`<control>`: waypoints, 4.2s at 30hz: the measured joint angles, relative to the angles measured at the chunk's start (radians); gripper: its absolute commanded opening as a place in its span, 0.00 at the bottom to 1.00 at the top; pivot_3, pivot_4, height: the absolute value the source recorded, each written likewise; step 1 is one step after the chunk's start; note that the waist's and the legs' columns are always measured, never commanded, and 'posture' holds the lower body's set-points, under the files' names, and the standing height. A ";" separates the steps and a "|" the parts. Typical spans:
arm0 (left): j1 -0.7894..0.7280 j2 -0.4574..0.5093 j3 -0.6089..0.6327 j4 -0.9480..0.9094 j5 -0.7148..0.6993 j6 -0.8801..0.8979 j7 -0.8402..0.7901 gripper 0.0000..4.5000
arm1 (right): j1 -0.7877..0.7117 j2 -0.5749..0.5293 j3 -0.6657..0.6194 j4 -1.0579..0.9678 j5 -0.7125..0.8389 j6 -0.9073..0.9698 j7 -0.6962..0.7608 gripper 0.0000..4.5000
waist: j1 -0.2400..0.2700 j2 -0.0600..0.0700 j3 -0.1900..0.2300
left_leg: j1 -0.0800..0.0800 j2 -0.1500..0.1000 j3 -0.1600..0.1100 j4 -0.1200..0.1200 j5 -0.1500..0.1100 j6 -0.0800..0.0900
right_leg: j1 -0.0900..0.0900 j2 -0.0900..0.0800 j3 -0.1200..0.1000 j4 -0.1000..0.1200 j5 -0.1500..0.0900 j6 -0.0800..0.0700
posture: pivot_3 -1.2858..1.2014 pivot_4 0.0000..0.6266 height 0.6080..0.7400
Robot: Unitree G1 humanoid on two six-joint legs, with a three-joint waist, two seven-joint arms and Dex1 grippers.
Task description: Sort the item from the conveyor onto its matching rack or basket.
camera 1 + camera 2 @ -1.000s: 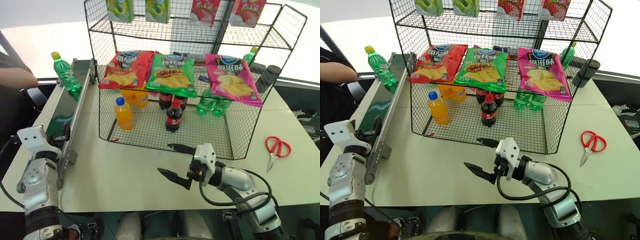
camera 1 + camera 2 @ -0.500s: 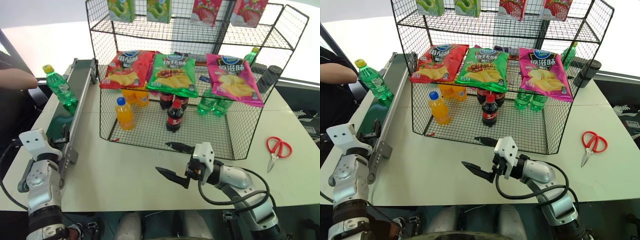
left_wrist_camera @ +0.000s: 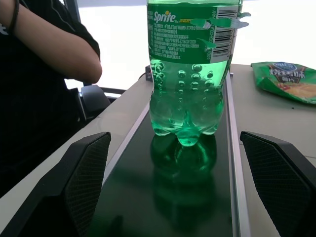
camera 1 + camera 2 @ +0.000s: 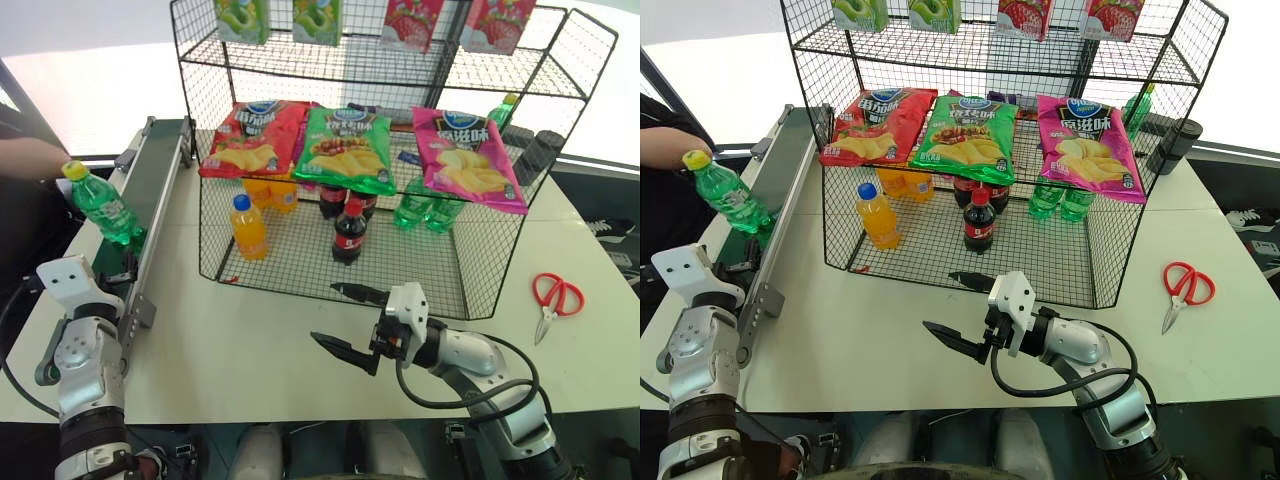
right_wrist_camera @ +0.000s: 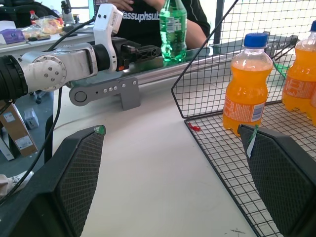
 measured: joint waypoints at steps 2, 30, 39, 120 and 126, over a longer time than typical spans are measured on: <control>0.000 0.000 0.000 0.004 0.000 -0.004 0.000 1.00 | -0.001 0.000 0.000 0.000 0.001 0.003 0.000 0.99 | 0.000 0.000 0.000 | 0.000 0.000 0.000 0.000 0.000 0.000 | 0.000 0.000 0.000 0.000 0.000 0.000 | 0.52 0.24 1.00; 0.039 0.090 -0.040 -0.223 -0.150 0.055 -0.296 0.63 | -0.041 -0.006 -0.025 0.000 0.021 0.028 -0.012 1.00 | -0.005 -0.001 0.000 | -0.013 -0.003 -0.001 0.000 0.000 -0.001 | -0.009 -0.005 -0.003 -0.002 0.001 0.001 | 0.52 0.24 1.00; 0.201 0.186 -0.247 -0.582 -0.295 0.263 -0.594 0.63 | -0.072 -0.040 -0.052 -0.003 0.023 0.086 -0.020 1.00 | -0.027 0.003 0.002 | -0.012 -0.005 -0.001 0.000 0.000 -0.001 | -0.008 -0.006 -0.004 -0.002 -0.001 -0.002 | 0.52 0.24 1.00; -0.004 -0.002 -0.666 -0.440 -0.025 0.244 -0.809 0.99 | -0.265 0.185 -0.437 0.686 -0.099 -0.177 -0.505 0.67 | -0.002 0.009 0.003 | -0.011 0.000 -0.003 0.007 0.000 0.002 | -0.005 0.011 -0.001 0.002 0.001 0.002 | 0.52 0.24 1.00; -0.008 -0.002 -0.668 -0.440 -0.025 0.252 -0.810 1.00 | -0.268 0.187 -0.438 0.686 -0.098 -0.199 -0.504 0.99 | -0.004 0.009 0.002 | -0.010 0.000 -0.003 0.007 0.000 0.002 | -0.005 0.011 -0.001 0.002 0.001 0.002 | 0.52 0.24 1.00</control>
